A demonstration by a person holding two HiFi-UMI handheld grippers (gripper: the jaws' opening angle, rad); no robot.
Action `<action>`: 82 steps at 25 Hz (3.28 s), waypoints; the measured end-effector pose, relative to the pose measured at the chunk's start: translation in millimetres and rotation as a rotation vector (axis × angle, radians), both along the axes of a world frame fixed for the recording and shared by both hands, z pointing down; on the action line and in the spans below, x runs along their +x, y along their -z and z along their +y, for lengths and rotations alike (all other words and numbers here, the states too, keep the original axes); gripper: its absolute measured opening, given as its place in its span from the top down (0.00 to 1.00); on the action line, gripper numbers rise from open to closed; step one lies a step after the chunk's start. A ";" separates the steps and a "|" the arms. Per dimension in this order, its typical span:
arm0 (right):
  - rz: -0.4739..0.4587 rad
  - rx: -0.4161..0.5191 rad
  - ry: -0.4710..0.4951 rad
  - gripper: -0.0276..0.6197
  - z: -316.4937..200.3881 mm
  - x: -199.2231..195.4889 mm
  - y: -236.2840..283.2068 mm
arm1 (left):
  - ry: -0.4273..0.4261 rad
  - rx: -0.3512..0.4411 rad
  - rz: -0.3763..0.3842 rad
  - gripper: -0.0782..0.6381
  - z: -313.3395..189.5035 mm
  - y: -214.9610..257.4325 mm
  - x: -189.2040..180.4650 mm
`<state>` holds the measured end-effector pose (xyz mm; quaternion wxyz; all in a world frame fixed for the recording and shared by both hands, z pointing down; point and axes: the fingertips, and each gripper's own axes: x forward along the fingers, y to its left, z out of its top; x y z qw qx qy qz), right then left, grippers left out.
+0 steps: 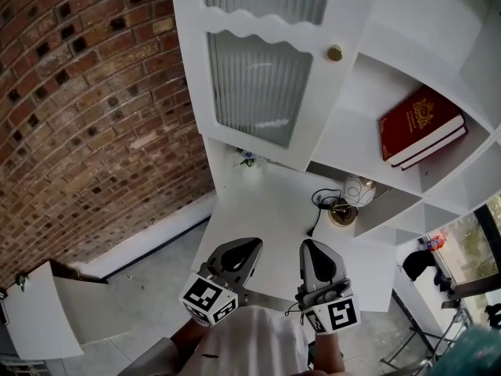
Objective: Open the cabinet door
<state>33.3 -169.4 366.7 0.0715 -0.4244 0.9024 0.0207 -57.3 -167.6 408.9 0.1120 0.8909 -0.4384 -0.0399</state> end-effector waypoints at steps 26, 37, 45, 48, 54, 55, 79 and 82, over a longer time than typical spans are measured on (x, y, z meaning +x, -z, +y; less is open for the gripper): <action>-0.005 0.010 -0.144 0.94 -19.8 -8.6 -4.5 | -0.143 0.026 0.004 0.88 -25.2 8.7 -1.6; -0.001 0.028 -0.142 0.94 -38.4 2.0 -0.6 | -0.143 0.041 -0.025 0.88 -38.9 14.7 8.1; -0.020 0.025 -0.108 0.80 -55.3 4.1 -0.6 | -0.135 0.031 -0.036 0.88 -51.7 12.9 9.9; -0.018 0.027 -0.094 0.72 -59.9 2.8 -1.8 | -0.134 0.021 -0.034 0.88 -54.2 9.6 11.2; -0.023 0.012 -0.103 0.71 -72.3 8.2 -4.3 | -0.138 0.008 -0.035 0.88 -57.9 6.1 17.3; -0.031 0.008 -0.108 0.71 -75.3 9.8 -4.6 | -0.136 0.007 -0.035 0.88 -59.0 5.5 17.5; -0.073 0.014 -0.061 0.66 -126.6 5.9 6.7 | -0.119 0.027 -0.046 0.88 -86.3 10.2 22.8; -0.079 0.026 -0.066 0.66 -132.6 6.4 11.3 | -0.121 0.030 -0.050 0.88 -87.6 12.0 24.5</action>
